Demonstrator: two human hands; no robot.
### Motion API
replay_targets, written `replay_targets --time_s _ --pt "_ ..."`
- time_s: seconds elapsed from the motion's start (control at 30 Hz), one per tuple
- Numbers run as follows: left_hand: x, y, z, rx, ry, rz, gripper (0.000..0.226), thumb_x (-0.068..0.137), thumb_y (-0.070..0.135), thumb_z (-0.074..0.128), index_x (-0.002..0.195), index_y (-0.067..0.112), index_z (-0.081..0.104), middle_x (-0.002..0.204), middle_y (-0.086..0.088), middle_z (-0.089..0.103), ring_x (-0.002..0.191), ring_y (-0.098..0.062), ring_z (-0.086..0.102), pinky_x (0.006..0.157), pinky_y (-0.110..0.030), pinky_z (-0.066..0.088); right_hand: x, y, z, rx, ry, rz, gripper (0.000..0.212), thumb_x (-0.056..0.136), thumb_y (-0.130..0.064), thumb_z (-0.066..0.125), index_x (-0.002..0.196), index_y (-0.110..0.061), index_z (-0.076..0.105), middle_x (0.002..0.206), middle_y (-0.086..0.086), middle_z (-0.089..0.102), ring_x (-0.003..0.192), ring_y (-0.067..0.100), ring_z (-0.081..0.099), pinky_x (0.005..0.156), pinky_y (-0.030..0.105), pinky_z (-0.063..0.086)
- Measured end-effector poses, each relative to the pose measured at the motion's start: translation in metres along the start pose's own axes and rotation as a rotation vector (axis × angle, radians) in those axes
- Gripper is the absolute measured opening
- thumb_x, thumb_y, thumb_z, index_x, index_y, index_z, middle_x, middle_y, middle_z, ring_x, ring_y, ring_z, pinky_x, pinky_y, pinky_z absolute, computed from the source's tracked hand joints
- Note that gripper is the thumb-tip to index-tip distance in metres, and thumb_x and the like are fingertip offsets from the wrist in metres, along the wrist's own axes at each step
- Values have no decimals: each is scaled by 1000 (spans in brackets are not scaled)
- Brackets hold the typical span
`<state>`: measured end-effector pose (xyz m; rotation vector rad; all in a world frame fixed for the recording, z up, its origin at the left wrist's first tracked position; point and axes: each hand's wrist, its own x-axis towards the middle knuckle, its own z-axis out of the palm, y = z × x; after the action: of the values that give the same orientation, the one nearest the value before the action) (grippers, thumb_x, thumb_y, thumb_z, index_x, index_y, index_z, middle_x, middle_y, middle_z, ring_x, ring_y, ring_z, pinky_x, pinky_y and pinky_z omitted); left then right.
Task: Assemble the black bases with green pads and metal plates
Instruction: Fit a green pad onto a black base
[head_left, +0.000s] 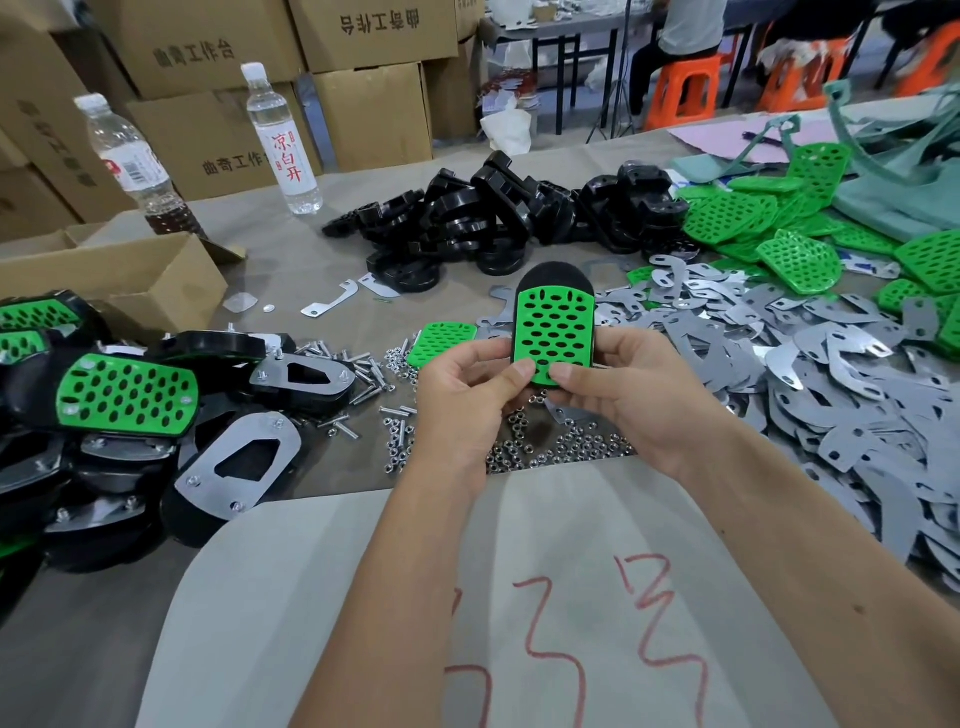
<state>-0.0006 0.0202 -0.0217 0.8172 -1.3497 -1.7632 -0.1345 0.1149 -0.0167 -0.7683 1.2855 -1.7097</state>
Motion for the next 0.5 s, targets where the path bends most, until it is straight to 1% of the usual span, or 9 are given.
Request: replay_targets --time_s 0.13,0.17,0.23,0.3,0.33,0.4,0.47,0.5 --pt "0 2 0 0 -23 20 23 89 -11 69 93 11 73 90 -13 76 68 -12 70 63 -20 54 1 -2 -2 19 -45 15 29 90 9 65 118 0 70 114 16 77 101 27 76 77 27 62" --pt "0 2 -1 8 -27 28 22 89 -11 69 93 10 73 88 -12 76 67 -11 68 62 -20 54 1 -2 -3 28 -54 27 26 92 5 64 117 1 71 115 16 77 102 27 75 78 28 62" --pt "1 2 -2 23 -36 38 21 90 -11 68 93 10 73 85 -10 76 65 -9 68 61 -19 52 2 -3 -3 82 -49 60 23 97 -10 63 115 2 72 115 17 76 103 26 75 78 31 62" --pt "2 2 -2 42 -55 35 19 91 -8 68 96 9 73 87 -7 78 71 -11 70 63 -21 54 3 -2 -1 55 6 50 26 102 -19 59 111 0 73 111 16 77 100 25 76 75 32 63" --pt "1 1 -1 51 -66 29 17 91 -6 68 96 9 73 88 -6 78 75 -13 71 67 -24 55 4 -1 0 -6 51 21 25 104 -20 57 109 -2 74 107 14 79 96 23 76 73 31 62" --pt "0 0 1 47 -71 12 11 93 -2 68 95 8 73 89 -4 78 80 -17 74 78 -33 61 4 3 5 -123 127 -45 22 106 -18 55 105 -7 75 99 8 80 88 20 76 68 29 62" --pt "-1 0 3 43 -66 6 8 96 4 68 94 8 75 93 -7 80 90 -25 77 90 -43 62 4 5 9 -203 158 -105 21 107 -17 55 104 -11 75 93 5 81 83 18 75 66 30 63" --pt "-2 0 4 45 -64 13 9 97 7 68 94 7 76 95 -10 80 94 -30 77 93 -48 61 3 6 10 -236 157 -131 21 107 -16 55 104 -11 75 92 5 80 82 19 75 66 31 63"
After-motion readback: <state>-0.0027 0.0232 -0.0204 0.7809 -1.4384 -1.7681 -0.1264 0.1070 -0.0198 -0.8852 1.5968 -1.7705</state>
